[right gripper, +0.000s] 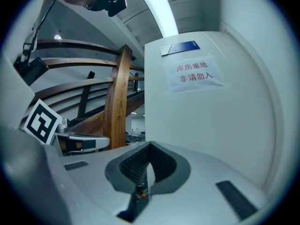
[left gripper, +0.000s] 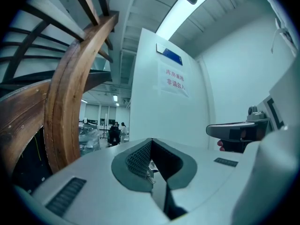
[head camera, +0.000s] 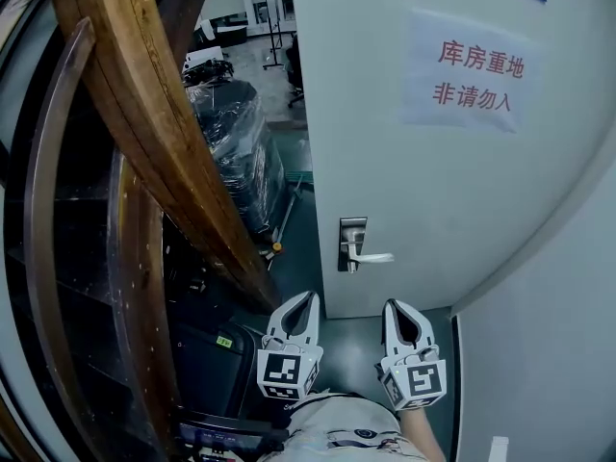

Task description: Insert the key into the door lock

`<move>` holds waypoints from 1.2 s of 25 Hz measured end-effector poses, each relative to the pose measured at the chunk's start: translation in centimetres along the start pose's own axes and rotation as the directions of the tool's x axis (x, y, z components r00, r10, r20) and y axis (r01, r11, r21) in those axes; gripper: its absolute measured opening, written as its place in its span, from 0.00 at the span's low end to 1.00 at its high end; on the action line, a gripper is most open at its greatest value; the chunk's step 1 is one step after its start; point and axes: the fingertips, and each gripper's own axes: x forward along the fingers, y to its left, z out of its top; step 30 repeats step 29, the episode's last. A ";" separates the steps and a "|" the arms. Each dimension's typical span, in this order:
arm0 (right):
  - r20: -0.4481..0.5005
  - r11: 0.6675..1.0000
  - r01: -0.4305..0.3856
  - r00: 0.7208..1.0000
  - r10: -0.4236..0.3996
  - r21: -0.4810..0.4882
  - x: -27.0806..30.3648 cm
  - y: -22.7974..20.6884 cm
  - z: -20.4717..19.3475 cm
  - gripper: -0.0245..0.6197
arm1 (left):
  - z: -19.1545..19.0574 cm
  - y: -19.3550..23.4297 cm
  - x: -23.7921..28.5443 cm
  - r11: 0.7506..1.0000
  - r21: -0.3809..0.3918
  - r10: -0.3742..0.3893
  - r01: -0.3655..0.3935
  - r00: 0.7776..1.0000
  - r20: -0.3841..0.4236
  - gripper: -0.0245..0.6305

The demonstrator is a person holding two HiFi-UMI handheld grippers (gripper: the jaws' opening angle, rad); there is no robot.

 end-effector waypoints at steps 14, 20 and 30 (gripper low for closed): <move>-0.011 1.000 0.006 1.000 -0.006 -0.006 0.7 -0.1 -0.5 0.05 | -0.2 0.2 0.2 1.000 0.002 0.011 -0.011 1.000 0.001 0.04; -0.020 1.000 0.003 1.000 -0.003 -0.006 0.7 -0.2 -0.8 0.05 | -0.4 0.1 0.4 1.000 0.000 0.014 -0.014 1.000 -0.003 0.04; -0.026 1.000 -0.002 1.000 0.001 -0.016 0.5 -0.2 -1.0 0.05 | -1.0 -0.3 0.4 1.000 -0.009 0.011 -0.011 1.000 -0.016 0.04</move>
